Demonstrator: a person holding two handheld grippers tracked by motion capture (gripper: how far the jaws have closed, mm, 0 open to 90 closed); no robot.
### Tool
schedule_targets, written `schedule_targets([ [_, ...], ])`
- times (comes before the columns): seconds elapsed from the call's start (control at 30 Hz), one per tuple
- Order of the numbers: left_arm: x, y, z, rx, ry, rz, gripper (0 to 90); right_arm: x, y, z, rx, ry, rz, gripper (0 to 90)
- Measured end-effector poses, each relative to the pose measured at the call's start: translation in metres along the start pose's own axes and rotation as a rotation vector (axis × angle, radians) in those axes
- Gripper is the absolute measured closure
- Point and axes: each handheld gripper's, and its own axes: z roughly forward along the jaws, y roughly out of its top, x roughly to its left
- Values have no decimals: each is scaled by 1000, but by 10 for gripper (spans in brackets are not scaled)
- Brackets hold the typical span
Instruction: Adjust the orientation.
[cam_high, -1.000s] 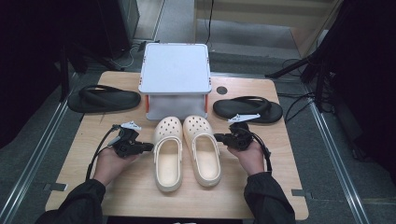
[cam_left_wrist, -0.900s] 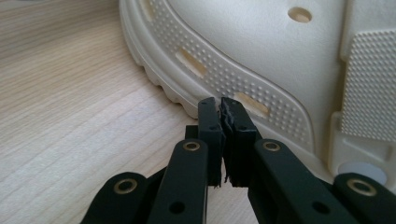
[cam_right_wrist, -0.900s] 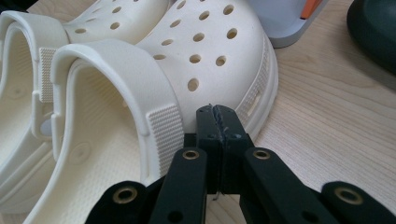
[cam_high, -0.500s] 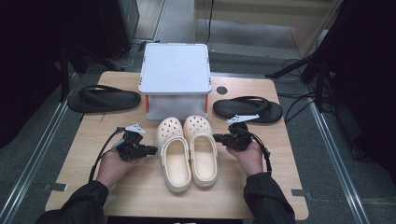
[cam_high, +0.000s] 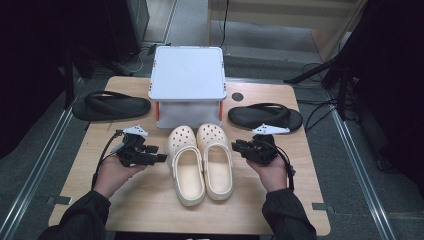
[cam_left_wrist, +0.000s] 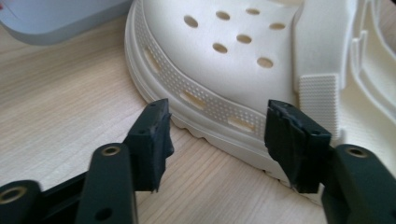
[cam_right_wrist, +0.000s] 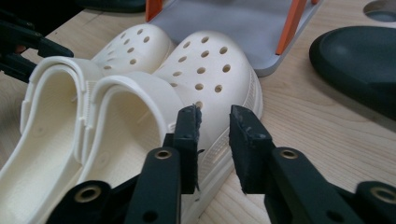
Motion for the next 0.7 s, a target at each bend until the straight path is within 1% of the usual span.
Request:
schedule_targets([
  [0.03,0,1,-4,-12,-6,-2,402,3,0,-2,-4,-7,1,683],
  [0.1,2,5,-11,-26,-23,-22,399,9,-2,-5,-9,-18,15,656],
  [0.17,3,10,-17,-37,-14,-22,400,17,-4,-7,-16,-31,32,620],
  [0.2,4,13,-20,-42,-12,-15,405,20,-4,-8,-19,-37,40,606],
  [0.23,5,17,-23,-40,-13,-10,413,23,-4,-9,-24,-33,46,600],
  [0.27,5,21,-25,-41,-8,-2,421,26,-4,-11,-29,-20,51,598],
  [0.3,6,25,-27,-43,-2,3,436,29,-4,-12,-35,-7,47,597],
  [0.33,7,28,-29,-42,-7,4,462,33,-3,-13,-38,-5,35,597],
  [0.4,8,35,-32,-37,-32,-3,567,40,-3,-14,-33,0,8,598],
  [0.43,10,39,-34,-35,-37,-2,662,43,-4,-13,-35,5,-1,594],
  [0.47,12,42,-35,-40,-35,-7,690,46,-4,-12,-28,14,-2,590],
  [0.5,14,46,-36,-38,-42,-9,754,49,-5,-11,-22,18,-5,587],
  [0.53,16,49,-36,-37,-42,-5,767,52,-7,-10,-17,20,-9,586],
  [0.57,17,53,-37,-35,-33,-3,809,55,-8,-8,-12,25,-20,585],
  [0.6,19,58,-37,-30,-29,8,842,58,-10,-7,-5,27,-27,580],
  [0.67,21,67,-39,-34,-33,19,883,65,-11,-5,7,28,-40,573],
  [0.7,21,71,-40,-41,-27,26,895,67,-12,-4,9,30,-48,570],
])
